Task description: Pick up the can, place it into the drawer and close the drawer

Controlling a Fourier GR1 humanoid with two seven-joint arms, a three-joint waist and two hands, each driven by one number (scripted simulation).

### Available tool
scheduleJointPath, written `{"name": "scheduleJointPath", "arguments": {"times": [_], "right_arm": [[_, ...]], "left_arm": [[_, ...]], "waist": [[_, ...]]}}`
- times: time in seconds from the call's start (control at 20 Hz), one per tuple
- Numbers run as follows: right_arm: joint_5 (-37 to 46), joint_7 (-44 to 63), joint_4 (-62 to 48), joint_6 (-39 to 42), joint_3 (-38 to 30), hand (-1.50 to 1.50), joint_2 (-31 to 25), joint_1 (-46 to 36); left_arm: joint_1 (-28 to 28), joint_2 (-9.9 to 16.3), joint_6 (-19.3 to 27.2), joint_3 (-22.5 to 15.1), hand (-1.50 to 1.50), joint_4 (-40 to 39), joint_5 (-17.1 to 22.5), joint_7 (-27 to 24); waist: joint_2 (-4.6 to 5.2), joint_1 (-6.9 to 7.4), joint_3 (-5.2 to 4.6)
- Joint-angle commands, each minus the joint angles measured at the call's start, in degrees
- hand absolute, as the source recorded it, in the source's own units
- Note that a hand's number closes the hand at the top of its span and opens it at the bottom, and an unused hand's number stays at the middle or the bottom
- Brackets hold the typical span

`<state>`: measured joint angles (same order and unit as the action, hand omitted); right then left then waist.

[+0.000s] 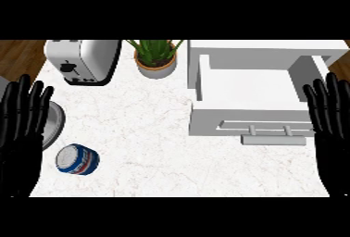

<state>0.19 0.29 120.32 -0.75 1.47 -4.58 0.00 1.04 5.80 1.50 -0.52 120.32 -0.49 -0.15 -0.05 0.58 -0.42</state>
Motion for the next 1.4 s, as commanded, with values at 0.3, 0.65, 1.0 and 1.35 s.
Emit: {"name": "scheduleJointPath", "arguments": {"times": [0.3,0.65,1.0,1.35], "right_arm": [[0.4,6.5,-4.1,-1.8,-2.5,-1.5,-0.1,4.0],[0.8,14.1,0.0,-2.5,-2.9,-1.5,-0.9,5.6],[-5.2,11.7,2.9,2.8,-7.8,-1.5,-3.6,10.6],[-2.7,6.1,0.5,2.8,-6.5,-1.5,-0.5,12.5]], "left_arm": [[10.0,13.9,-26.7,-6.6,-1.5,0.1,18.1,3.3],[18.6,25.5,-41.8,7.5,-1.5,-1.0,33.2,-0.2],[18.1,31.1,-43.3,16.2,-1.5,-2.4,48.2,6.4],[13.0,28.6,-46.6,18.3,-1.5,-10.4,45.2,9.0]], "waist": [[0.63,-0.56,0.21],[-0.12,0.09,0.36],[-0.01,-0.73,0.47],[0.04,-0.76,0.43]]}}
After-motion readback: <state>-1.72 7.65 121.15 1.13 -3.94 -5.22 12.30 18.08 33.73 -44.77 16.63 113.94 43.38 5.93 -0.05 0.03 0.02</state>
